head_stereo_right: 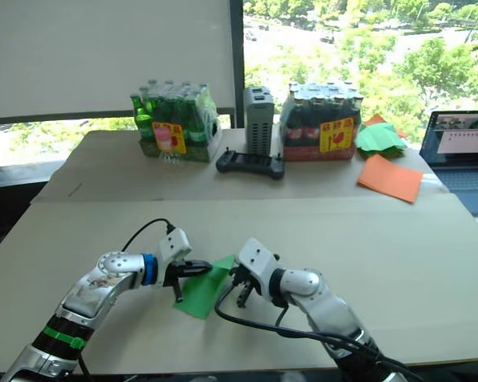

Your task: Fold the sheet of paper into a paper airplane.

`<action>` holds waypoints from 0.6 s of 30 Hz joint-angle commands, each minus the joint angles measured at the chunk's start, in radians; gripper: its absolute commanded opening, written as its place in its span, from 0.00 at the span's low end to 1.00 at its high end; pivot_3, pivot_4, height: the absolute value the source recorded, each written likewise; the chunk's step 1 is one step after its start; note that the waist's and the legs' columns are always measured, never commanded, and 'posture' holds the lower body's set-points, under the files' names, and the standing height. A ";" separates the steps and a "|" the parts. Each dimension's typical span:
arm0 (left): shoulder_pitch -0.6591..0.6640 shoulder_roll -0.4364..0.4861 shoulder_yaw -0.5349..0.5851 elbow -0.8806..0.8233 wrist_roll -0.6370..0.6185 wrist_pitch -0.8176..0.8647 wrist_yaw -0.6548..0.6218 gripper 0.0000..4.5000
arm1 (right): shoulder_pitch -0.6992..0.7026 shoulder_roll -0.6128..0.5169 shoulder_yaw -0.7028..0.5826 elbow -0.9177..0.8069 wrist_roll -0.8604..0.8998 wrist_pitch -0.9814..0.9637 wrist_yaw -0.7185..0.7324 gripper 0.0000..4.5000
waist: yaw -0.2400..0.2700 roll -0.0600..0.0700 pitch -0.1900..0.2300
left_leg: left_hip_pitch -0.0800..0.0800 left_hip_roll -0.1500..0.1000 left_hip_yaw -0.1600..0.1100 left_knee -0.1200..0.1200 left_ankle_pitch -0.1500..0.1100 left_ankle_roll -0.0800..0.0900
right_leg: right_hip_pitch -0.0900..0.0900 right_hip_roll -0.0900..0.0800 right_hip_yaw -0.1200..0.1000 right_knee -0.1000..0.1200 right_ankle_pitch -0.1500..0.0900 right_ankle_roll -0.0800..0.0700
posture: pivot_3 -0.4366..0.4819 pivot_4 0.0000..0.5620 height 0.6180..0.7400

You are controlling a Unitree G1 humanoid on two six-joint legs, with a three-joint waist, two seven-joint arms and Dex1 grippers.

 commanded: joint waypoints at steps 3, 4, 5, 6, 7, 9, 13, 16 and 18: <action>-0.015 -0.002 -0.002 -0.009 -0.003 0.003 -0.008 0.01 | -0.029 0.030 0.014 -0.006 -0.012 -0.036 -0.008 0.00 | -0.001 0.000 0.000 | -0.004 0.000 0.000 0.002 0.001 -0.001 | -0.004 0.000 0.000 0.001 0.001 -0.001 | 0.48 0.27 0.80; -0.019 -0.003 -0.003 -0.008 -0.001 0.002 -0.008 0.01 | -0.032 0.035 0.015 -0.001 -0.014 -0.037 -0.008 0.00 | -0.002 0.000 0.000 | -0.004 0.000 0.000 0.002 0.001 -0.001 | -0.004 0.000 0.000 0.001 0.001 -0.001 | 0.48 0.27 0.80; -0.021 -0.003 -0.004 -0.006 0.000 0.000 -0.009 0.01 | -0.037 0.039 0.016 0.004 -0.017 -0.039 -0.008 0.00 | -0.002 0.000 0.000 | -0.005 0.000 0.000 0.002 0.001 -0.001 | -0.004 0.000 0.000 0.001 0.001 -0.001 | 0.48 0.27 0.80; -0.022 -0.002 -0.008 -0.005 0.004 -0.004 -0.011 0.01 | -0.041 0.043 0.016 0.009 -0.019 -0.040 -0.008 0.00 | -0.002 0.000 0.000 | -0.005 0.000 0.000 0.002 0.001 -0.001 | -0.004 0.000 0.000 0.001 0.001 -0.001 | 0.48 0.27 0.80; -0.023 -0.001 -0.012 -0.006 0.009 -0.007 -0.013 0.01 | -0.045 0.046 0.016 0.013 -0.021 -0.041 -0.008 0.00 | -0.002 0.000 0.000 | -0.006 0.000 0.000 0.003 0.001 -0.001 | -0.005 0.000 0.000 0.001 0.001 -0.001 | 0.48 0.27 0.80; -0.022 -0.003 -0.015 -0.010 0.010 -0.005 -0.014 0.01 | -0.054 0.054 0.017 0.021 -0.023 -0.043 -0.008 0.00 | -0.002 0.000 0.000 | -0.006 0.000 0.000 0.003 0.001 -0.001 | -0.005 0.000 0.000 0.001 0.001 -0.001 | 0.48 0.27 0.80; -0.015 -0.003 -0.013 -0.013 0.011 0.000 -0.013 0.01 | -0.060 0.064 0.017 0.031 -0.032 -0.047 -0.005 0.00 | -0.003 0.000 0.000 | -0.006 0.000 0.000 0.003 0.001 -0.001 | -0.005 0.000 0.000 0.001 0.001 -0.001 | 0.48 0.27 0.80; -0.009 0.012 0.008 -0.010 0.009 0.003 -0.011 0.01 | -0.057 0.066 0.020 0.033 -0.038 -0.050 -0.002 0.00 | -0.004 0.000 0.000 | -0.006 0.000 0.000 0.003 0.001 -0.001 | -0.005 0.000 0.000 0.002 0.001 -0.001 | 0.48 0.27 0.80; -0.008 0.021 0.021 -0.008 0.006 0.006 -0.011 0.01 | -0.054 0.066 0.023 0.035 -0.040 -0.052 -0.001 0.00 | -0.007 0.000 0.000 | -0.006 0.000 0.000 0.003 0.001 -0.001 | -0.005 0.000 0.000 0.002 0.001 -0.001 | 0.48 0.27 0.80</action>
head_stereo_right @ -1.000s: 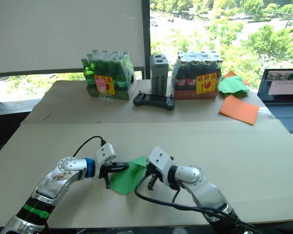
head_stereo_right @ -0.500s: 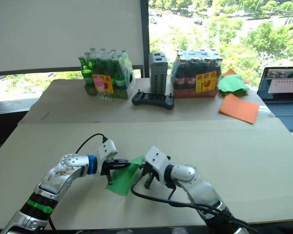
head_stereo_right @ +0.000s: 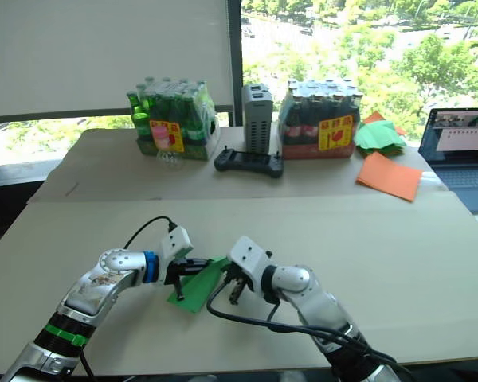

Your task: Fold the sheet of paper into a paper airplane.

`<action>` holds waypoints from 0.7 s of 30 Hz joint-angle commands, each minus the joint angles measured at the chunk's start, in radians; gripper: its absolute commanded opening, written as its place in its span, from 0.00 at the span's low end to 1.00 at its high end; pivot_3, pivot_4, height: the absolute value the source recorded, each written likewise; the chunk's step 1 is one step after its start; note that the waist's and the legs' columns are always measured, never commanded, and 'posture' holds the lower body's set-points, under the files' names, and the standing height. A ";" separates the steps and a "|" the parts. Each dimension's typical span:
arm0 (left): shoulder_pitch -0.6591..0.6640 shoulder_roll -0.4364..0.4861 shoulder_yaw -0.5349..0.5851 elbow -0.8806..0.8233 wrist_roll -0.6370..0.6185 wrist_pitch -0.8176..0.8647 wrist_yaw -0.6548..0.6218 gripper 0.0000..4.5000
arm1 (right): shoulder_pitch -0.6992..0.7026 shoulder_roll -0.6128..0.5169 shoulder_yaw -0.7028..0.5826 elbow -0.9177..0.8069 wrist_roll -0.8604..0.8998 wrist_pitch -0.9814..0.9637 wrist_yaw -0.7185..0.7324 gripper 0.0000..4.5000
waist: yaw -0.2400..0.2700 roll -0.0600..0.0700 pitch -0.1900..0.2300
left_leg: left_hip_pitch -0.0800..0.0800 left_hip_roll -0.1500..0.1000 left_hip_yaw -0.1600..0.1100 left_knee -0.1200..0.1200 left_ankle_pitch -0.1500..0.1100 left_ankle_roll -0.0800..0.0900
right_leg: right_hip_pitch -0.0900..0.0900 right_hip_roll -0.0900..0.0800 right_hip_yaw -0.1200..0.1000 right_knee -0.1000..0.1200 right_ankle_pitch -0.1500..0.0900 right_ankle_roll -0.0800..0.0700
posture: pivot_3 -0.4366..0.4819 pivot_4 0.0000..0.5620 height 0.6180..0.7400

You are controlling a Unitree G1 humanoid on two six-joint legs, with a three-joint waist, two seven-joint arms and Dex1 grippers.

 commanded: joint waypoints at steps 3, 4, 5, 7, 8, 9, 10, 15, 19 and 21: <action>-0.006 0.031 0.042 -0.007 -0.011 0.007 -0.001 0.01 | -0.016 0.008 0.007 -0.010 -0.007 -0.034 0.002 0.00 | -0.006 0.000 0.000 | 0.000 0.000 0.000 0.000 0.000 0.000 | 0.000 0.000 0.000 0.000 0.000 0.000 | 0.48 0.27 0.80; -0.010 0.035 0.046 -0.007 -0.013 0.009 -0.001 0.01 | -0.016 0.008 0.008 -0.010 -0.008 -0.035 0.003 0.00 | -0.008 0.000 0.000 | 0.000 0.000 0.000 0.000 0.000 0.000 | 0.000 0.000 0.000 0.000 0.000 0.000 | 0.48 0.27 0.80; -0.013 0.037 0.049 -0.007 -0.014 0.010 -0.001 0.01 | -0.015 0.008 0.009 -0.009 -0.009 -0.035 0.004 0.00 | -0.009 0.000 0.000 | 0.000 0.000 0.000 0.000 0.000 0.000 | 0.000 0.000 0.000 0.000 0.000 0.000 | 0.48 0.27 0.80; -0.018 0.042 0.060 -0.010 -0.019 0.014 -0.003 0.01 | -0.014 0.007 0.010 -0.008 -0.010 -0.036 0.007 0.00 | -0.010 0.000 0.000 | 0.000 0.000 0.000 0.000 0.000 0.000 | 0.000 0.000 0.000 0.000 0.000 0.000 | 0.48 0.27 0.80; -0.020 0.044 0.064 -0.012 -0.021 0.017 -0.003 0.01 | -0.014 0.007 0.011 -0.008 -0.010 -0.037 0.008 0.00 | -0.011 0.000 0.000 | -0.001 0.000 0.000 0.000 0.000 0.000 | -0.001 0.000 0.000 0.000 0.000 0.000 | 0.48 0.27 0.80; -0.021 0.045 0.068 -0.017 -0.023 0.021 -0.004 0.01 | -0.013 0.006 0.012 -0.008 -0.011 -0.037 0.009 0.00 | -0.011 0.000 0.000 | -0.001 0.000 0.000 0.000 0.000 0.000 | -0.001 0.000 0.000 0.000 0.000 0.000 | 0.48 0.27 0.80; -0.020 0.047 0.071 -0.025 -0.025 0.025 -0.005 0.01 | -0.012 0.005 0.013 -0.009 -0.011 -0.037 0.010 0.00 | -0.012 0.000 0.000 | -0.001 0.000 0.000 0.000 0.000 0.000 | -0.001 0.000 0.000 0.000 0.000 0.000 | 0.48 0.27 0.80; -0.030 0.046 0.082 -0.051 -0.041 0.042 0.004 0.01 | -0.010 0.001 0.015 -0.009 -0.014 -0.041 0.013 0.00 | -0.015 0.000 0.000 | -0.001 0.000 0.000 0.000 0.000 0.000 | -0.001 0.000 0.000 0.000 0.000 0.000 | 0.48 0.27 0.80; -0.057 0.038 0.088 -0.073 -0.060 0.068 0.013 0.01 | -0.009 -0.001 0.015 -0.009 -0.016 -0.042 0.016 0.00 | -0.016 0.000 0.000 | -0.002 0.000 0.000 0.001 0.000 0.000 | -0.001 0.000 0.000 0.000 0.000 0.000 | 0.48 0.27 0.80; -0.066 0.036 0.091 -0.080 -0.067 0.073 0.015 0.01 | -0.008 -0.003 0.015 -0.012 -0.016 -0.040 0.016 0.00 | -0.017 0.000 0.000 | -0.002 0.000 0.000 0.001 0.000 0.000 | -0.001 0.000 0.000 0.001 0.000 0.000 | 0.48 0.27 0.80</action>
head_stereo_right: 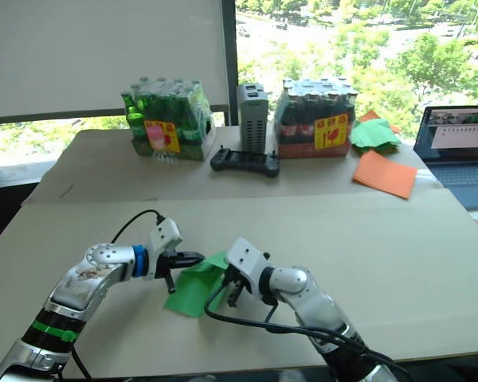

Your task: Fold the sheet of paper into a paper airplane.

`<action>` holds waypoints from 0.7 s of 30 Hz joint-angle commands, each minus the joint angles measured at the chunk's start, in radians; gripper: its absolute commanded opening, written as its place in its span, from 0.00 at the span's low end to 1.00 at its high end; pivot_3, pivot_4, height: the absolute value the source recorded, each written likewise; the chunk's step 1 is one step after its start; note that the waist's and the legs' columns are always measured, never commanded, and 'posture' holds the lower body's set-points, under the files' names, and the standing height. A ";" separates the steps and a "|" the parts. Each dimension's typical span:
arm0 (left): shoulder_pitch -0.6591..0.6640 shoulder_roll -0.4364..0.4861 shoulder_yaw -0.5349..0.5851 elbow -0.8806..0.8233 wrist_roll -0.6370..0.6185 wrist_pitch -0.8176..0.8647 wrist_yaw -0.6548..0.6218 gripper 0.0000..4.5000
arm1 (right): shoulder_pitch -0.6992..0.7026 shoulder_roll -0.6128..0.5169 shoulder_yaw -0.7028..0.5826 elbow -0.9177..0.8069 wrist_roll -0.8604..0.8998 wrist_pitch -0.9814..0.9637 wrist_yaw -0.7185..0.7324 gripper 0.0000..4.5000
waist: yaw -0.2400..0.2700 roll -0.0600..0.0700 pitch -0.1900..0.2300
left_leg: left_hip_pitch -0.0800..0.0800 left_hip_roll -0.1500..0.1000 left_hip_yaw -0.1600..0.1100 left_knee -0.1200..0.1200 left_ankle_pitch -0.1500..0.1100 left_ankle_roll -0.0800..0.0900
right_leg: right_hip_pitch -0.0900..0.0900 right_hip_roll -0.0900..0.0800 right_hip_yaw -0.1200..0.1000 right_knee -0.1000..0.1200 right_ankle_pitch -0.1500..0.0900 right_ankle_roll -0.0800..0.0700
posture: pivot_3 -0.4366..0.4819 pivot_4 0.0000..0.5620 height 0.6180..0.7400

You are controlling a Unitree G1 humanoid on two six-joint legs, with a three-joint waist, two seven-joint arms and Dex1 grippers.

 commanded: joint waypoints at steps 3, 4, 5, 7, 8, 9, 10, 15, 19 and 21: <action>-0.031 -0.006 0.030 -0.060 -0.042 0.026 0.006 0.01 | -0.005 -0.001 -0.002 -0.025 0.000 -0.032 0.004 0.00 | -0.003 0.000 0.000 | 0.000 0.000 0.000 0.000 0.000 0.000 | 0.000 0.000 0.000 0.000 0.000 0.000 | 0.48 0.27 0.80; -0.027 -0.006 0.025 -0.073 -0.050 0.034 0.003 0.01 | -0.005 -0.002 -0.002 -0.025 0.000 -0.032 0.004 0.00 | -0.003 0.000 0.000 | 0.000 0.000 0.000 0.000 0.000 0.000 | 0.000 0.000 0.000 0.000 0.000 0.000 | 0.48 0.27 0.80; -0.021 -0.005 0.019 -0.084 -0.053 0.039 0.000 0.01 | -0.005 -0.002 -0.002 -0.026 -0.001 -0.032 0.004 0.00 | -0.003 0.000 0.000 | 0.000 0.000 0.000 0.000 0.000 0.000 | 0.000 0.000 0.000 0.000 0.000 0.000 | 0.48 0.27 0.80; -0.006 -0.003 0.009 -0.096 -0.054 0.043 -0.004 0.01 | -0.005 -0.002 -0.003 -0.026 -0.002 -0.030 0.003 0.00 | -0.002 0.000 0.000 | 0.000 0.000 0.000 0.001 0.000 0.000 | 0.000 0.000 0.000 0.000 0.000 0.000 | 0.48 0.27 0.80; 0.003 -0.002 0.003 -0.096 -0.047 0.040 -0.003 0.01 | -0.006 -0.002 -0.003 -0.026 -0.002 -0.030 0.003 0.00 | -0.002 0.000 0.000 | 0.000 0.000 0.000 0.001 0.000 0.000 | 0.000 0.000 0.000 0.000 0.000 0.000 | 0.48 0.27 0.80; 0.015 -0.001 -0.005 -0.093 -0.038 0.032 -0.003 0.01 | -0.007 -0.002 -0.003 -0.025 -0.002 -0.030 0.003 0.00 | -0.002 0.000 0.000 | 0.000 0.000 0.000 0.001 0.000 0.000 | 0.000 0.000 0.000 0.000 0.000 0.000 | 0.48 0.27 0.80; 0.022 0.000 -0.011 -0.091 -0.033 0.027 -0.002 0.01 | -0.009 -0.002 -0.004 -0.025 -0.002 -0.029 0.004 0.00 | -0.003 0.000 0.000 | 0.000 0.000 0.000 0.001 0.000 0.000 | 0.000 0.000 0.001 0.000 0.000 0.000 | 0.48 0.27 0.80; 0.045 -0.010 -0.039 -0.049 -0.005 -0.006 0.008 0.01 | -0.020 0.004 -0.006 -0.034 0.001 -0.020 0.003 0.00 | -0.001 0.000 0.000 | 0.000 0.000 0.000 0.001 0.000 0.000 | 0.000 0.000 0.001 0.001 0.000 0.000 | 0.48 0.27 0.80; 0.052 -0.019 -0.048 -0.023 0.002 -0.025 0.012 0.01 | -0.032 0.013 -0.004 -0.032 0.000 -0.017 0.001 0.00 | -0.002 0.000 0.000 | 0.000 0.000 0.001 0.002 0.000 0.000 | 0.000 0.001 0.001 0.001 0.001 0.000 | 0.48 0.27 0.80; 0.054 -0.025 -0.055 -0.021 0.004 -0.027 0.013 0.01 | -0.046 0.025 -0.001 -0.022 -0.002 -0.018 -0.002 0.00 | -0.002 0.000 0.000 | 0.000 0.000 0.001 0.002 0.000 0.000 | 0.000 0.001 0.001 0.001 0.001 0.000 | 0.48 0.27 0.80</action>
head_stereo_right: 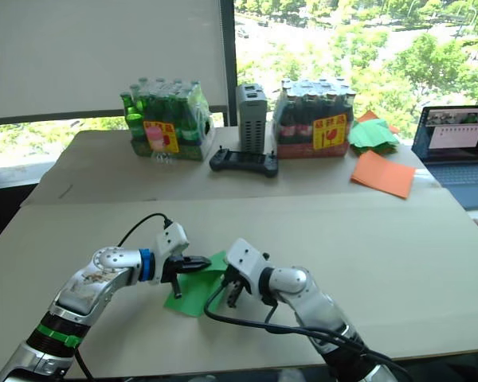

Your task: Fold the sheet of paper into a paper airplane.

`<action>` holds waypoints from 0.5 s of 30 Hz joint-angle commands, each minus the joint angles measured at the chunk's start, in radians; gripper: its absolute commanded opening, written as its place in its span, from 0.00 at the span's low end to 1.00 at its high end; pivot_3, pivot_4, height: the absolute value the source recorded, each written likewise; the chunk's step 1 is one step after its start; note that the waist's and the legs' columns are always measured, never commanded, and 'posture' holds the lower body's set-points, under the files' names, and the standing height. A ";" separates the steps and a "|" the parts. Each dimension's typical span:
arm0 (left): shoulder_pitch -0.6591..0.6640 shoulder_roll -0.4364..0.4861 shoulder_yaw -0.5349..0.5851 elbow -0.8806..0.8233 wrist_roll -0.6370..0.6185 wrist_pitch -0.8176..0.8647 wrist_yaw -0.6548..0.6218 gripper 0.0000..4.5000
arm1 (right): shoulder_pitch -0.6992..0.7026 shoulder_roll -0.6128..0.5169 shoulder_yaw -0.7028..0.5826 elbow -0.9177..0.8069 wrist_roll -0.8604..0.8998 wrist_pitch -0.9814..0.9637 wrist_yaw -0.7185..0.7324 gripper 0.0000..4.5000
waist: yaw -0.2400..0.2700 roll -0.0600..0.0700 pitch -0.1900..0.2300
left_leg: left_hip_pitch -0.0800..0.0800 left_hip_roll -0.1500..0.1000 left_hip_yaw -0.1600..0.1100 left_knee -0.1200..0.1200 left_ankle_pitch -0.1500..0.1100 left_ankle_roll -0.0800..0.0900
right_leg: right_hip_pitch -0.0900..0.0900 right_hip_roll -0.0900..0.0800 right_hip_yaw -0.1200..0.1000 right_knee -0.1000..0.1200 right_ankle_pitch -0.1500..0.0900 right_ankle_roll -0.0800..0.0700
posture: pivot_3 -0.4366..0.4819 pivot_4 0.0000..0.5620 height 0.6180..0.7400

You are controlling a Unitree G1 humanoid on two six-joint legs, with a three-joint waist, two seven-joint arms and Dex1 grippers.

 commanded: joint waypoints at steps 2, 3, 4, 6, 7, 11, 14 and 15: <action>0.008 -0.013 -0.010 -0.014 0.004 -0.020 0.000 0.01 | -0.057 0.033 0.003 -0.009 -0.002 -0.019 -0.010 0.00 | -0.001 0.000 0.000 | 0.000 0.000 0.000 0.001 0.000 0.000 | 0.000 0.000 0.000 0.000 0.000 0.000 | 0.48 0.27 0.80; 0.013 -0.015 -0.014 -0.017 0.003 -0.019 0.000 0.01 | -0.068 0.039 0.007 -0.002 -0.004 -0.021 -0.012 0.00 | -0.001 0.000 0.000 | 0.000 0.000 0.000 0.001 0.000 0.000 | 0.000 0.000 0.000 0.000 0.000 0.000 | 0.48 0.27 0.80; 0.015 -0.016 -0.015 -0.018 0.003 -0.018 0.000 0.01 | -0.074 0.043 0.010 0.003 -0.005 -0.023 -0.013 0.00 | -0.002 0.000 0.000 | 0.000 0.000 0.000 0.001 0.000 0.000 | 0.000 0.000 0.000 0.000 0.000 0.000 | 0.48 0.27 0.80; 0.025 -0.020 -0.019 -0.024 0.002 -0.016 0.001 0.01 | -0.092 0.058 0.015 0.021 -0.008 -0.026 -0.017 0.00 | -0.001 0.000 0.000 | 0.000 0.000 0.000 0.001 0.000 0.000 | 0.000 0.001 0.000 0.001 0.001 0.000 | 0.48 0.27 0.80; 0.029 -0.021 -0.021 -0.026 0.003 -0.015 0.001 0.01 | -0.099 0.066 0.017 0.029 -0.008 -0.028 -0.019 0.00 | -0.001 0.000 0.000 | 0.000 0.000 0.000 0.002 0.000 0.000 | 0.000 0.001 0.000 0.001 0.001 0.000 | 0.48 0.27 0.80; 0.035 -0.029 -0.014 -0.030 -0.008 0.000 0.005 0.01 | -0.112 0.086 0.032 0.065 -0.018 -0.047 -0.019 0.00 | 0.000 0.000 0.000 | -0.001 0.000 0.000 0.006 -0.001 0.001 | 0.001 0.001 0.000 0.001 0.001 0.000 | 0.48 0.27 0.80; 0.039 -0.016 0.008 -0.024 -0.010 0.005 0.008 0.01 | -0.115 0.105 0.039 0.106 -0.023 -0.071 -0.019 0.00 | -0.001 0.000 0.000 | 0.000 0.000 0.000 0.007 -0.001 0.001 | 0.001 0.002 0.001 0.001 0.002 0.000 | 0.48 0.27 0.80; 0.042 -0.009 0.017 -0.023 -0.011 0.006 0.007 0.01 | -0.116 0.111 0.041 0.124 -0.025 -0.082 -0.020 0.00 | -0.002 0.000 0.000 | 0.000 0.001 0.000 0.007 0.000 0.001 | 0.001 0.002 0.001 0.001 0.002 0.000 | 0.48 0.27 0.80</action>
